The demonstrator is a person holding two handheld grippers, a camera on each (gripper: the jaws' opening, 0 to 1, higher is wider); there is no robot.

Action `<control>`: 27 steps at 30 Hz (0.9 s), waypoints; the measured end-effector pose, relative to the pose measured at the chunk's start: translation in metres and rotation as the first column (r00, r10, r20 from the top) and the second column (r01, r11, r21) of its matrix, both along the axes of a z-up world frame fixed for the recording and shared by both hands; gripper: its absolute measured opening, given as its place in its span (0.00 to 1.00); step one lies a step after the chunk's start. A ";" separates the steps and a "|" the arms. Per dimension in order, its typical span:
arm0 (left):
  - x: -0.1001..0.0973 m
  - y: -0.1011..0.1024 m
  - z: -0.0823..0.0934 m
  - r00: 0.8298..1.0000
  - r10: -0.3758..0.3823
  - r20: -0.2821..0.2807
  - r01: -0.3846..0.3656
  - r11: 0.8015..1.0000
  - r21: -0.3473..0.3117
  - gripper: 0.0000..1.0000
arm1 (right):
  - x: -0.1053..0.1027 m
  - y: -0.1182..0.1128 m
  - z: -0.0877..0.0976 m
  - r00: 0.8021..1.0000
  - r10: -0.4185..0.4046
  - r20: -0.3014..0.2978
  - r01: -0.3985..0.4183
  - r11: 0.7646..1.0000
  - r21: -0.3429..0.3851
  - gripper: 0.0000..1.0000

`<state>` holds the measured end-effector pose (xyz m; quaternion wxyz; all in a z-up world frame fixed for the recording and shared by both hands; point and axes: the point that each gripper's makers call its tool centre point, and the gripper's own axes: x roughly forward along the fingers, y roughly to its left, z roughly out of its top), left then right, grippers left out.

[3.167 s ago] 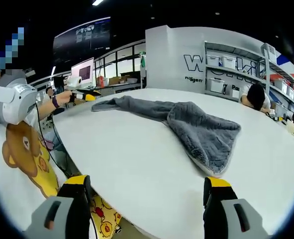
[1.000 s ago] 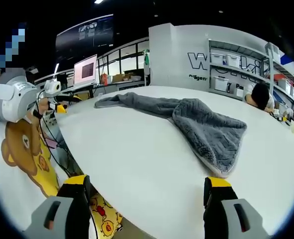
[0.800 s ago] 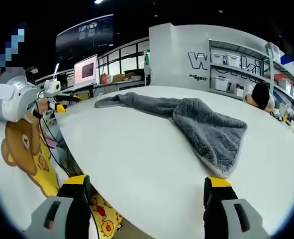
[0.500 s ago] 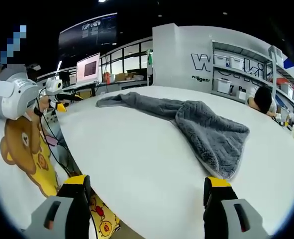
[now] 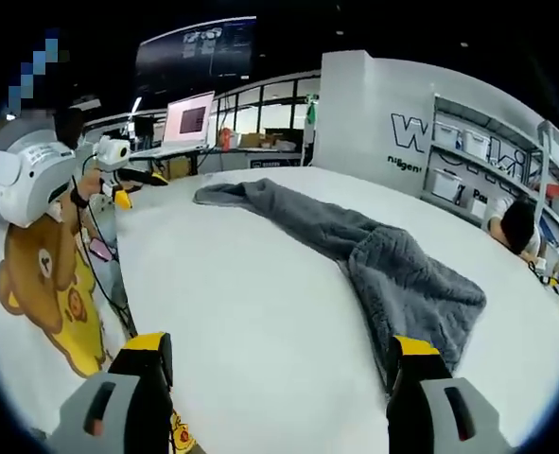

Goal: Fold the towel on the table until its edges align and the towel forms a compact rectangular stack.

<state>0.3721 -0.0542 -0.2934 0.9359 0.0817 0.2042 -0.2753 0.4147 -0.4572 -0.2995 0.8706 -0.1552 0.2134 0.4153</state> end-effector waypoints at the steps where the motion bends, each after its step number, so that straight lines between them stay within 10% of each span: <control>1: 0.000 0.001 0.000 1.000 0.000 0.000 0.000 1.000 -0.001 0.99 | 0.004 0.003 0.002 1.000 0.010 0.004 -0.010 1.000 -0.007 0.98; 27: 0.000 0.001 -0.001 1.000 -0.002 0.004 0.002 1.000 -0.012 0.98 | 0.055 0.060 0.023 0.982 0.188 0.033 -0.184 0.978 -0.096 0.98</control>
